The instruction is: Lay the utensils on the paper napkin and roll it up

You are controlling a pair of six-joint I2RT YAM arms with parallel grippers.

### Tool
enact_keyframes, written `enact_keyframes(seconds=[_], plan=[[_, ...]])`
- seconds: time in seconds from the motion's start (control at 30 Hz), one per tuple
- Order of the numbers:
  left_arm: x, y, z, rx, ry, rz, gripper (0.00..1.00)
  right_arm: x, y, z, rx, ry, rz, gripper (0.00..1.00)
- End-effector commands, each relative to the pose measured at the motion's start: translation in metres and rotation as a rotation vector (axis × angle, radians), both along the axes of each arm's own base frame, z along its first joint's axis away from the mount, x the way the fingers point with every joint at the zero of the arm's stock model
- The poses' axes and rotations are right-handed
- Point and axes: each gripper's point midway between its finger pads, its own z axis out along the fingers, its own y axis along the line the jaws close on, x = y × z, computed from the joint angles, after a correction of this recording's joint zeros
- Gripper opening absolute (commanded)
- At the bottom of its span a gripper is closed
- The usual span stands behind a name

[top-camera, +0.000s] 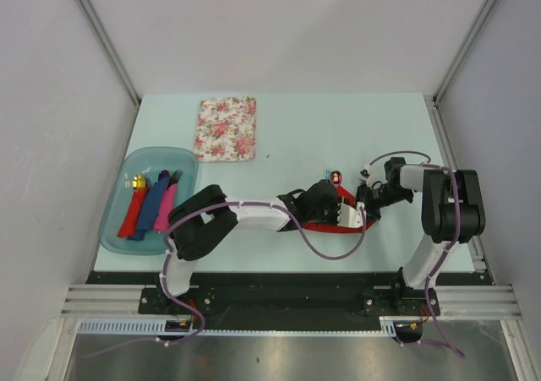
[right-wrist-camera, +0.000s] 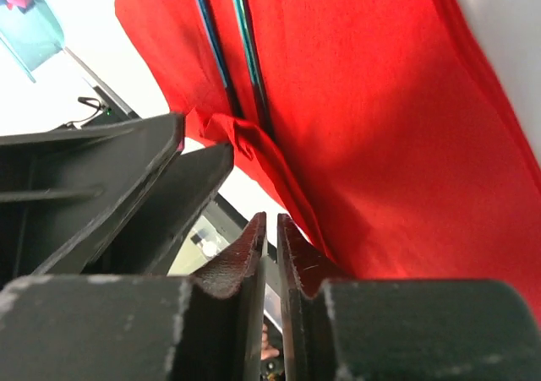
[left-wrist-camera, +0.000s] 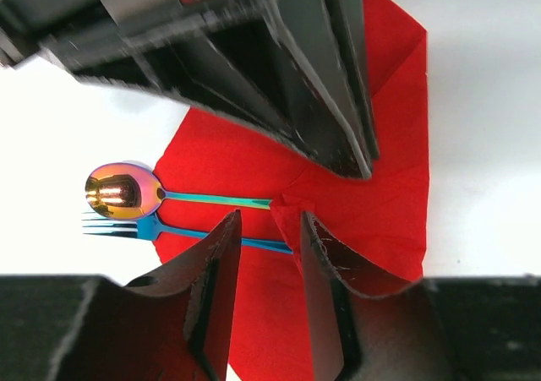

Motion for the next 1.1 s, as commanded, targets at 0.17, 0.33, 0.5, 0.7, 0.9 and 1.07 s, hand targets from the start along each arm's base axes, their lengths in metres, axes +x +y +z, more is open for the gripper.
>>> enact_keyframes(seconds=[0.17,0.33,0.5,0.7,0.9,1.07], plan=[[0.008,-0.005,0.026,-0.069,0.142,0.072,0.45,0.007,-0.001,-0.004,-0.04,-0.007,0.023,0.11],[-0.003,0.012,0.049,-0.115,0.342,0.147,0.48,0.009,-0.004,-0.011,-0.063,0.0,0.022,0.1],[-0.027,0.025,0.059,-0.117,0.603,0.179,0.44,0.011,-0.004,-0.013,-0.069,-0.013,0.02,0.1],[-0.04,0.031,0.063,-0.157,0.733,0.232,0.4,0.014,-0.004,-0.01,-0.071,-0.033,0.017,0.08],[-0.04,0.015,0.054,-0.168,0.836,0.239,0.29,0.016,-0.004,-0.006,-0.068,-0.055,0.017,0.08],[-0.029,0.012,0.036,-0.164,0.944,0.327,0.23,0.016,-0.004,-0.005,-0.063,-0.07,0.024,0.08]])
